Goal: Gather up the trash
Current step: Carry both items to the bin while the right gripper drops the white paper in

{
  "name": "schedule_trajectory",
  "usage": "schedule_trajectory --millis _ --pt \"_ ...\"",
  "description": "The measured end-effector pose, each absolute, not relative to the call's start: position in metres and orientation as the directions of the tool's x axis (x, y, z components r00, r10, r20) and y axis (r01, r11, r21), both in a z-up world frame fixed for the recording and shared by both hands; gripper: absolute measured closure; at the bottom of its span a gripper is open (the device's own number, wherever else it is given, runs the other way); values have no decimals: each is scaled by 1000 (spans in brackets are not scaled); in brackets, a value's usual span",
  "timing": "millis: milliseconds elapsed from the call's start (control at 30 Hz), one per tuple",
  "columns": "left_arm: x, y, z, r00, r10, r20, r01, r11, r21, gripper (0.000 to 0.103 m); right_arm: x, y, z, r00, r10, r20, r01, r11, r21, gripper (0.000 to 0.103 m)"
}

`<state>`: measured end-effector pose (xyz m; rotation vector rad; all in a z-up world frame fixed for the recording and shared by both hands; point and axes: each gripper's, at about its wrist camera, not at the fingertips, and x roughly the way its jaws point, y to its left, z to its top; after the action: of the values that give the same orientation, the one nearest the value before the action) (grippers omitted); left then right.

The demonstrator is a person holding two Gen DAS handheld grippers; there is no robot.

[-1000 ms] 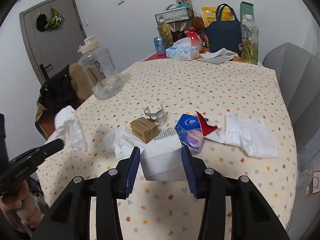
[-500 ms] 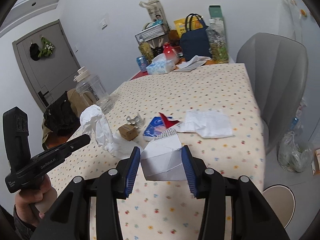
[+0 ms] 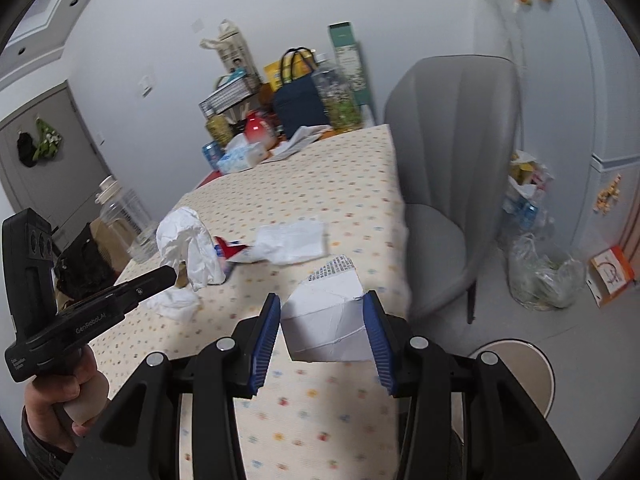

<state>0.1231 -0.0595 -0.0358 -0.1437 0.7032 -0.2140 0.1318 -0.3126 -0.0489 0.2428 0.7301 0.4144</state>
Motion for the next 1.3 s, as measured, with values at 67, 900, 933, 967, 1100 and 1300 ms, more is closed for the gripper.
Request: schedule_trajectory --millis 67,900,933,967,1100,1300 --pt "129 -78 -39 727 -266 -634 179 964 -199 96 132 -329 -53 679 427 -597 -249 900 359 60" --pt "188 -250 -90 542 -372 -754 408 900 -150 96 138 -502 -137 709 194 -678 113 917 381 34" --pt "189 -252 -91 536 -373 -758 412 899 -150 96 135 -510 -137 712 185 -677 127 915 383 34" --pt "190 -258 -93 527 -374 -763 420 895 -149 96 133 -515 -138 714 179 -677 135 913 384 34" --pt "192 -281 -99 501 -378 -779 450 882 -139 96 118 -539 -134 727 148 -671 174 905 388 33" --pt "193 -316 -109 453 -394 -800 492 858 -144 96 99 -566 -127 739 102 -666 222 897 384 33"
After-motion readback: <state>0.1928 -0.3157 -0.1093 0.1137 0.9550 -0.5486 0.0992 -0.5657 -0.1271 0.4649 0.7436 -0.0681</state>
